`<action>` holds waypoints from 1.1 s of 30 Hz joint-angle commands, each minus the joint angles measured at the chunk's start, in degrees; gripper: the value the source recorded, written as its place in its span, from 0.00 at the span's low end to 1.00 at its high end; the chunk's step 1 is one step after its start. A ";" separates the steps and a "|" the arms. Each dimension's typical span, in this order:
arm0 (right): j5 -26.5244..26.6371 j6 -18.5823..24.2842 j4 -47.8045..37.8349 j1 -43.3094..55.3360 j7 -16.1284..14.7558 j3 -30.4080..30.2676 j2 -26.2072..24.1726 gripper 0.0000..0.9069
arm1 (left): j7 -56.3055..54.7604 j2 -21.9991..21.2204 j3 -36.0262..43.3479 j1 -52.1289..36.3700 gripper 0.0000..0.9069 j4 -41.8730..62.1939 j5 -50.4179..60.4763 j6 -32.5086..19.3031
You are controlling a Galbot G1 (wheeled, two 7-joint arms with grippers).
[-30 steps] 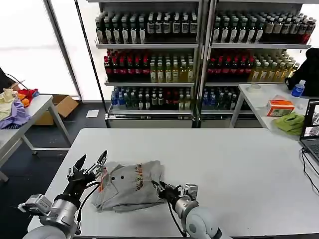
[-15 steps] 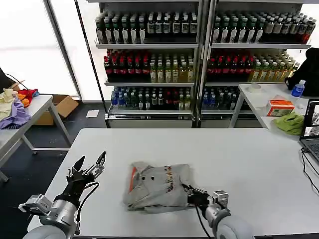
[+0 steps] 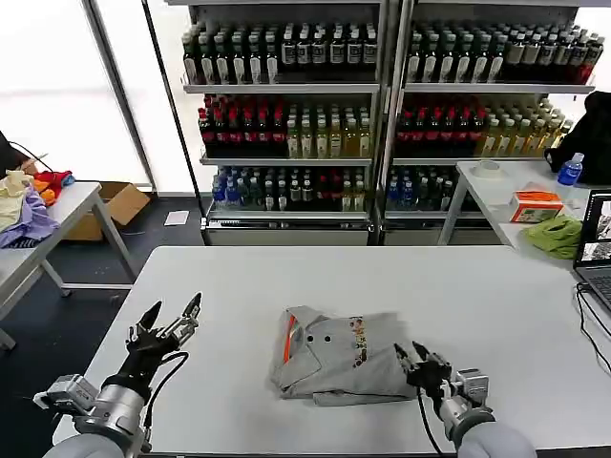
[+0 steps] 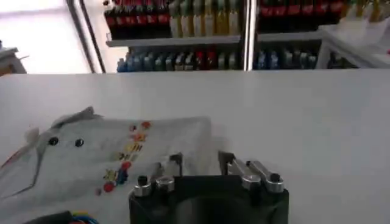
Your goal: Fold and organize the clothes.
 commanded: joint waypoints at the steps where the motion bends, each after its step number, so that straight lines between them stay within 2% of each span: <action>1: -2.82 1.77 2.37 9.87 5.73 -5.60 2.51 1.00 | 0.02 0.25 -0.23 0.28 1.00 -0.66 -0.41 0.07; 6: -4.64 6.47 -9.12 16.64 7.48 -18.26 8.54 1.00 | -0.02 0.05 0.50 0.31 1.00 -0.01 -0.22 0.05; 10: -5.91 8.34 -16.89 17.84 7.75 -22.40 12.33 1.00 | 0.02 -0.08 0.32 0.94 1.00 0.25 -0.09 -0.03; 16: -6.16 10.47 -21.30 15.48 6.81 -20.92 11.31 1.00 | 0.15 -0.29 -0.46 2.21 1.00 0.99 -0.14 -0.35; 24: -6.18 9.83 -18.06 12.13 6.79 -18.54 7.39 1.00 | -0.41 -1.94 1.33 0.59 1.00 2.81 -0.53 -0.28; 29: -6.67 7.10 -16.32 11.80 7.72 -17.48 6.70 1.00 | -0.48 -2.02 1.59 0.35 1.00 3.08 -0.55 -0.25; 33: -6.62 13.33 -12.46 10.58 5.77 -15.42 6.32 1.00 | -0.38 -1.64 0.66 0.99 1.00 2.83 -0.64 -0.36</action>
